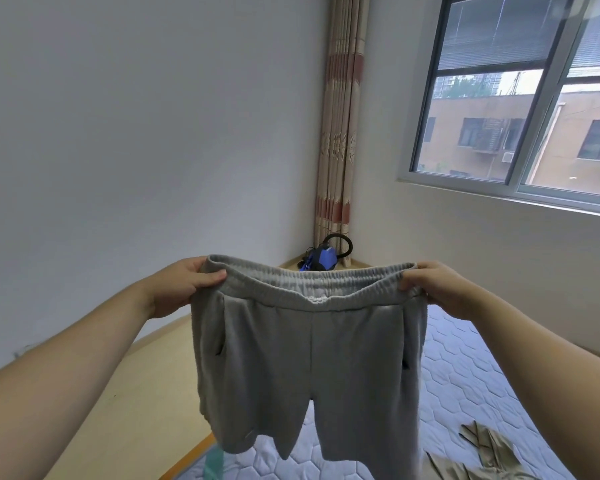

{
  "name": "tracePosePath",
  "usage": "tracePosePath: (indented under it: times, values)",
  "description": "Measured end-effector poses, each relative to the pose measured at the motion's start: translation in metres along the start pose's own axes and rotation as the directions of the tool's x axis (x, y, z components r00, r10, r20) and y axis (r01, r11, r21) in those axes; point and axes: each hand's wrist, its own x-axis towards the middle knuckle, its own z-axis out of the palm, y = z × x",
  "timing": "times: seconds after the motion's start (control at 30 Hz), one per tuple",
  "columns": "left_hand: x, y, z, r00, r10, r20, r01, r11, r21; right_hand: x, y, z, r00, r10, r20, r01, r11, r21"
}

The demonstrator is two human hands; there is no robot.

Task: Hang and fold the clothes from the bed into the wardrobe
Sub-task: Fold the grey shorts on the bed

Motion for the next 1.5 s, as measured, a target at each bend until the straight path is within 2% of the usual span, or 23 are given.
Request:
tracePosePath:
  times: [0.07,0.13,0.2,0.23,0.27,0.33,0.37,0.4,0.47,0.57,0.67,0.9,1.07,1.1,1.2,1.27,1.33,1.4,1.5]
  values:
    - [-0.001,0.002,0.003,0.999,0.039,-0.025,-0.039,0.999,-0.008,-0.002,-0.003,0.003,0.997,-0.073,0.022,0.075,0.992,-0.105]
    - [-0.002,0.005,0.000,0.997,0.074,-0.038,-0.076,0.996,-0.052,-0.005,-0.007,0.005,0.989,-0.117,0.087,0.127,0.985,-0.117]
    - [-0.006,0.011,-0.008,0.991,0.129,0.021,-0.124,0.979,-0.160,-0.012,-0.013,0.004,0.975,-0.163,0.149,0.174,0.983,-0.061]
    - [-0.009,0.014,-0.015,0.978,0.181,0.101,-0.150,0.955,-0.256,-0.016,-0.015,-0.001,0.965,-0.197,0.171,0.198,0.980,0.016]
    - [-0.012,0.017,-0.020,0.946,0.250,0.204,-0.155,0.907,-0.392,-0.020,-0.017,-0.006,0.954,-0.232,0.189,0.211,0.970,0.123]
    - [-0.020,0.027,-0.018,0.815,0.411,0.409,-0.032,0.737,-0.675,-0.030,-0.024,-0.011,0.909,-0.345,0.234,0.246,0.897,0.368]
    - [-0.021,0.034,-0.014,0.748,0.464,0.474,0.031,0.690,-0.724,-0.033,-0.030,-0.010,0.878,-0.406,0.251,0.263,0.850,0.457]
    - [-0.021,0.041,-0.006,0.705,0.496,0.507,0.038,0.688,-0.725,-0.033,-0.037,-0.003,0.864,-0.436,0.250,0.271,0.823,0.499]
    - [-0.016,0.053,0.023,0.693,0.501,0.518,-0.057,0.755,-0.653,-0.027,-0.052,0.019,0.862,-0.452,0.229,0.318,0.834,0.450]
    - [-0.010,0.072,0.064,0.836,0.447,0.318,-0.313,0.865,-0.393,-0.015,-0.072,0.055,0.833,-0.509,0.218,0.423,0.839,0.342]
    - [-0.008,0.083,0.094,0.871,0.458,0.176,-0.434,0.887,-0.157,-0.009,-0.079,0.074,0.818,-0.533,0.216,0.449,0.826,0.341]
    - [-0.001,0.077,0.113,0.908,0.387,0.160,-0.359,0.916,-0.176,-0.013,-0.085,0.102,0.834,-0.534,0.139,0.436,0.793,0.426]
    - [0.005,0.072,0.114,0.929,0.330,0.166,-0.328,0.944,-0.038,0.006,-0.068,0.099,0.923,-0.373,0.091,0.360,0.924,0.130]
    - [0.007,0.069,0.115,0.935,0.316,0.162,-0.318,0.948,-0.008,0.007,-0.063,0.099,0.937,-0.341,0.080,0.330,0.936,0.120]
    - [0.018,0.057,0.113,0.944,0.310,0.115,-0.319,0.946,0.063,0.003,-0.057,0.097,0.944,-0.329,0.008,0.317,0.916,0.245]
    - [0.023,0.051,0.109,0.941,0.323,0.096,-0.329,0.943,0.053,-0.002,-0.053,0.094,0.945,-0.321,0.059,0.301,0.928,0.220]
    - [0.024,0.050,0.107,0.938,0.330,0.104,-0.334,0.942,0.030,-0.005,-0.047,0.095,0.941,-0.289,0.174,0.280,0.957,0.077]
    - [0.023,0.052,0.105,0.935,0.335,0.116,-0.341,0.940,0.035,-0.003,-0.040,0.097,0.944,-0.232,0.233,0.238,0.971,0.004]
    - [0.027,0.051,0.096,0.936,0.344,0.076,-0.345,0.938,0.010,0.003,-0.025,0.101,0.934,-0.155,0.322,0.227,0.954,-0.197]
